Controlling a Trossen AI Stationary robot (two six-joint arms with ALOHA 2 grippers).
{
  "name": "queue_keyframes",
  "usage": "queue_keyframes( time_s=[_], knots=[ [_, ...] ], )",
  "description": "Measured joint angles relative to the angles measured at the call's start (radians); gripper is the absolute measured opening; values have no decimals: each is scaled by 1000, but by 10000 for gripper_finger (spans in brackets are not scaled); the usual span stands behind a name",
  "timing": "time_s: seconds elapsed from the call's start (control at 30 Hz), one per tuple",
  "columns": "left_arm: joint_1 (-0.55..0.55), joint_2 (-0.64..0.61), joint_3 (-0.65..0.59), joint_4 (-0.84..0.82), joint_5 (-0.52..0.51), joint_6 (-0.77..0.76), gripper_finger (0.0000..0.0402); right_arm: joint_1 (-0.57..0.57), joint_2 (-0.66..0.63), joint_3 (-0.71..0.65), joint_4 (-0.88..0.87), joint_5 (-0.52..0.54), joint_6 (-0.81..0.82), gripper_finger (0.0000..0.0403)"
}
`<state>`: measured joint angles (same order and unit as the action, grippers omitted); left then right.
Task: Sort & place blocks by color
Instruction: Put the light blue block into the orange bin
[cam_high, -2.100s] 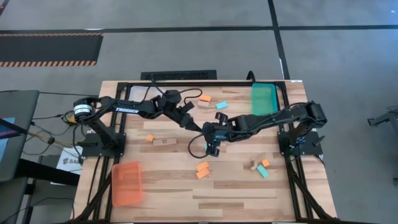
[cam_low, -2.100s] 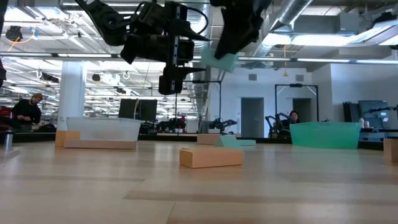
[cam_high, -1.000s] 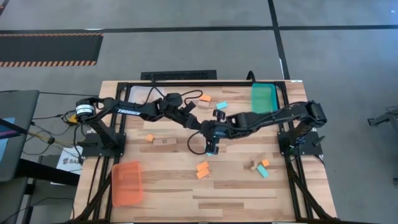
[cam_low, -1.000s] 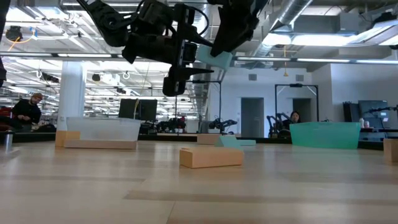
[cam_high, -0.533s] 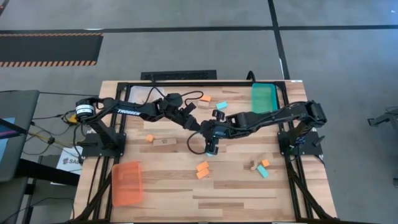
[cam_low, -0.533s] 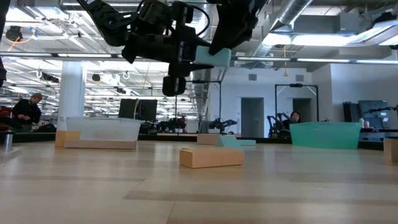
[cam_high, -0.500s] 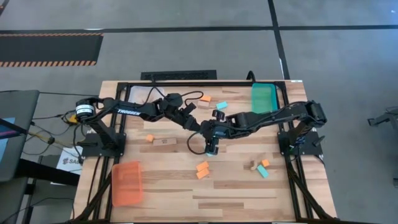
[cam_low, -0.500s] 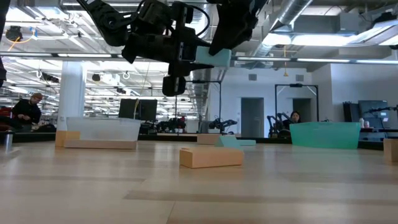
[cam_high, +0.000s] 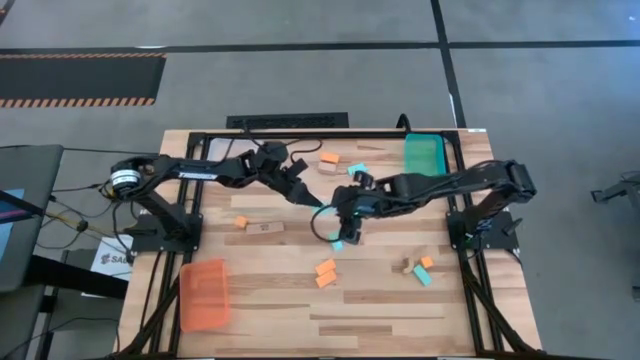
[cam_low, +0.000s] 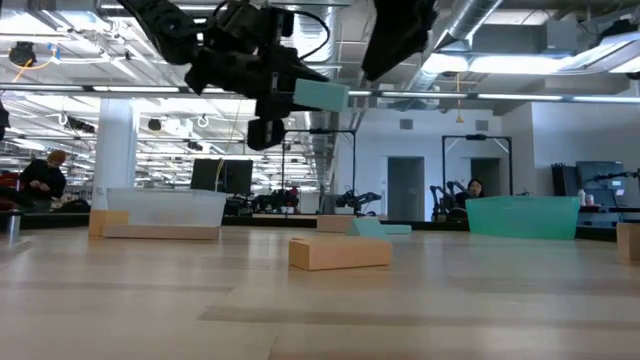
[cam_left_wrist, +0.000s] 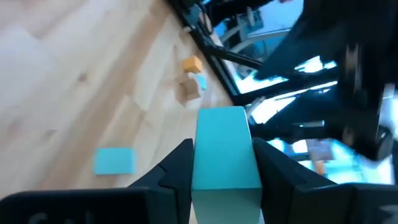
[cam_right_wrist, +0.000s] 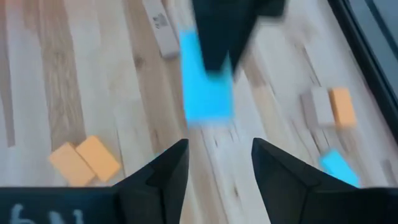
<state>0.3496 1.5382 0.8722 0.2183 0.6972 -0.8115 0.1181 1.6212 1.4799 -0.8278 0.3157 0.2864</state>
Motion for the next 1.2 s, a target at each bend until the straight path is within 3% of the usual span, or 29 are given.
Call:
queue_keyframes(
  time_s=[0.3, 0.53, 0.7, 0.93, 1.13, 1.2],
  knots=[
    [-81, -219, 0, -480, -205, 362, 105, 8, -111, 0, -179, -1, 281, 174],
    [-230, -327, 0, -763, -246, 383, 105, 41, -105, 0, -255, -1, 306, 159],
    [-408, -382, 0, -895, -337, 252, 120, 48, -66, 0, -268, -17, 208, 151],
    [-779, -444, 0, -824, -415, -121, 110, 134, -60, -29, -281, -80, 199, 138],
    [-1126, -435, 0, -899, -683, -521, 117, 250, -63, -89, -214, -30, 203, 127],
    [-1197, -418, 0, -943, -728, -617, 119, 272, -62, -117, -152, -30, 209, 125]
  ],
)
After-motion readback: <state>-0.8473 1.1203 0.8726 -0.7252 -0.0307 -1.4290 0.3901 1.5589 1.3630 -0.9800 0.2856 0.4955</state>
